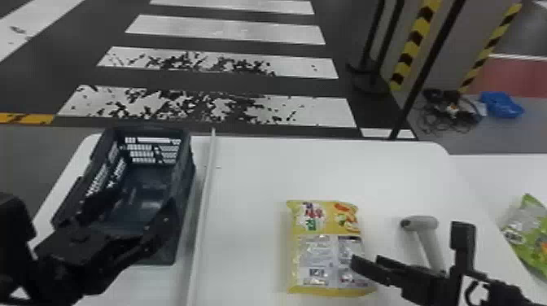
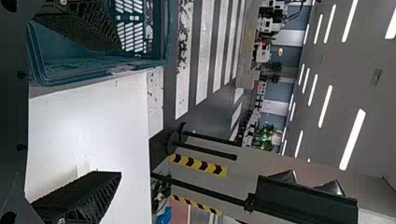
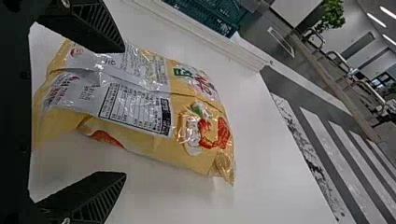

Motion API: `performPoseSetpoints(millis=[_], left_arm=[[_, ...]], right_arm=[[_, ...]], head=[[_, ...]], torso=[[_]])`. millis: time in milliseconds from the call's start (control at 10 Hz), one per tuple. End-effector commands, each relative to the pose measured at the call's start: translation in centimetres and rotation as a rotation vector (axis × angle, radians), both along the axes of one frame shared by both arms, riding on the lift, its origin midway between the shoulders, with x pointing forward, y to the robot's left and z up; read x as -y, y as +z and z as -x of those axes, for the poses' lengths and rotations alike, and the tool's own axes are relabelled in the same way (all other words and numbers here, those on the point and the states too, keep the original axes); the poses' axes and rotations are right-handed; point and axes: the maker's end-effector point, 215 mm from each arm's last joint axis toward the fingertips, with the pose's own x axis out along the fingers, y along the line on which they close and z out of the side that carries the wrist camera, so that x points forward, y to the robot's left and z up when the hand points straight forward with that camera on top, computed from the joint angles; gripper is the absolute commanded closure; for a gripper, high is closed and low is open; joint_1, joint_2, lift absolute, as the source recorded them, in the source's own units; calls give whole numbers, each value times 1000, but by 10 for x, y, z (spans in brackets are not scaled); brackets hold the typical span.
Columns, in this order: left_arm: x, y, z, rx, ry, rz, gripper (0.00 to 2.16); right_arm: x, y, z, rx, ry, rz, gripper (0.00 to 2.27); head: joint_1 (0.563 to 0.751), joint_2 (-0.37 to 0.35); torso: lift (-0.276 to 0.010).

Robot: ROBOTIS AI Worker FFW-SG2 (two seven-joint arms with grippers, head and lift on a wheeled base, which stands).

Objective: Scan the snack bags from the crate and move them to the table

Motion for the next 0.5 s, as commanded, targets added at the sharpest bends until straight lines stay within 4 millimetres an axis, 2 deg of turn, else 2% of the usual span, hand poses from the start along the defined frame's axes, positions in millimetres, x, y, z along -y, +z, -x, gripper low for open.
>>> performPoseSetpoints(millis=[0, 100, 200, 300, 400], left_arm=[[0, -2, 0, -3, 0, 0, 36], [0, -3, -1, -5, 1, 3, 36], [-1, -4, -1, -6, 1, 1, 36], [-2, -7, -1, -12, 2, -1, 36], [-3, -11, -1, -19, 3, -2, 36]], right_arm=[[-10, -5, 0, -7, 22, -4, 73], [-15, -8, 0, -16, 37, 7, 171], [-14, -12, -2, -21, 54, 30, 599], [-12, -17, -3, -32, 61, 63, 2003], [-12, -18, -4, -21, 66, 79, 2243]], head=[[695, -79], [695, -69], [695, -64], [695, -57], [695, -56]], torso=[[-95], [-95], [-95], [-95], [-95]])
